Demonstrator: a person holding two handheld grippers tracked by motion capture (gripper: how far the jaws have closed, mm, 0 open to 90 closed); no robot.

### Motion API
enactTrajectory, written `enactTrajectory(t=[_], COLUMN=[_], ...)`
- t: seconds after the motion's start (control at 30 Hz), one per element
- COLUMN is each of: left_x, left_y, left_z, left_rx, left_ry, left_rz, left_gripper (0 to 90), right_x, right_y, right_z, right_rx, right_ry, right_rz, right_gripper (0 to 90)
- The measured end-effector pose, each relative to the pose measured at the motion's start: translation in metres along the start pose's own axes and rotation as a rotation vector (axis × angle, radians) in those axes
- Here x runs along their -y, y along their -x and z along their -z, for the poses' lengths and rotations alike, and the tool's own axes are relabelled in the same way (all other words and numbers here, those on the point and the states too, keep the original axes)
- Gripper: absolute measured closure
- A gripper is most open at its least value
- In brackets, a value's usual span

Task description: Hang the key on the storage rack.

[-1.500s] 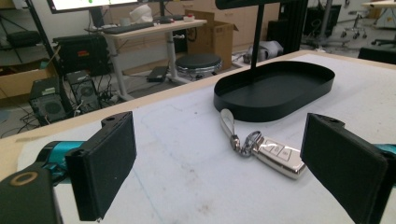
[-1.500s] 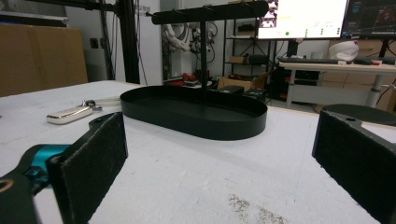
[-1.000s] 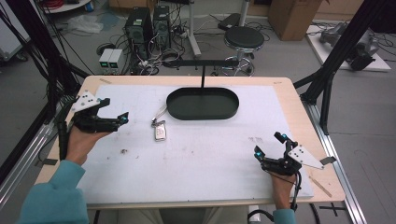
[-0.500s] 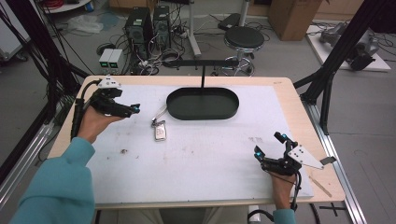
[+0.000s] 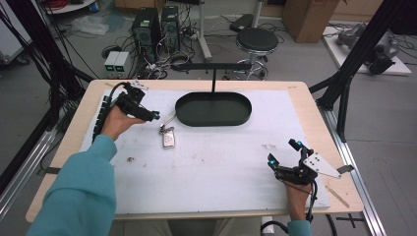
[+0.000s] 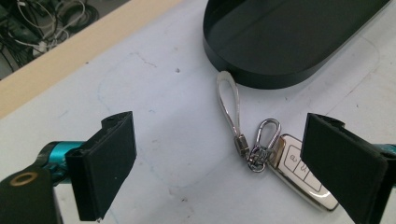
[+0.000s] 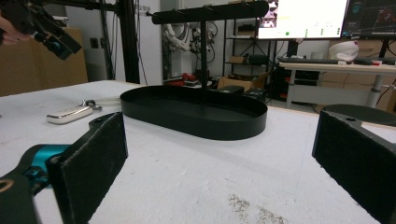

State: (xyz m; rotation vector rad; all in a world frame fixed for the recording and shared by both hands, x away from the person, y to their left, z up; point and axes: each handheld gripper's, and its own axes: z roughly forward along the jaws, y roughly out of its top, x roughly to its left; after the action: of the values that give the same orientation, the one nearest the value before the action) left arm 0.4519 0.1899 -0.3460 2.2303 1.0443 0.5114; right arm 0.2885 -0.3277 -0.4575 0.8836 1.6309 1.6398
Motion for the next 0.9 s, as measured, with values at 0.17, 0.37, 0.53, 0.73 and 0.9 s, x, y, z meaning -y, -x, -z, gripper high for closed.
enactTrajectory(t=[0.17, 0.37, 0.53, 0.73, 0.9], left_x=[-0.004, -0.003, -0.003, -0.002, -0.001], left_y=[0.002, 0.004, 0.003, 0.005, 0.007], left_z=[-0.016, -0.028, -0.036, -0.046, -0.053], left_rx=[0.012, 0.017, 0.007, 0.005, 0.022], left_ry=[-0.048, -0.105, -0.147, -0.197, -0.217], left_rz=[0.026, 0.046, 0.073, 0.089, 0.101], left_gripper=[11.8, 14.7, 19.6, 23.6, 27.5], right_x=[0.0, 0.0, 0.0, 0.0, 0.0], right_y=[0.0, 0.0, 0.0, 0.0, 0.0], right_z=[0.0, 0.0, 0.0, 0.0, 0.0], right_rx=[0.0, 0.0, 0.0, 0.001, 0.0], right_ry=[-0.001, -0.001, 0.0, -0.001, 0.0], right_rz=[0.001, 0.001, 0.0, 0.002, 0.001], right_gripper=[2.6, 2.6, 2.6, 2.6, 2.6])
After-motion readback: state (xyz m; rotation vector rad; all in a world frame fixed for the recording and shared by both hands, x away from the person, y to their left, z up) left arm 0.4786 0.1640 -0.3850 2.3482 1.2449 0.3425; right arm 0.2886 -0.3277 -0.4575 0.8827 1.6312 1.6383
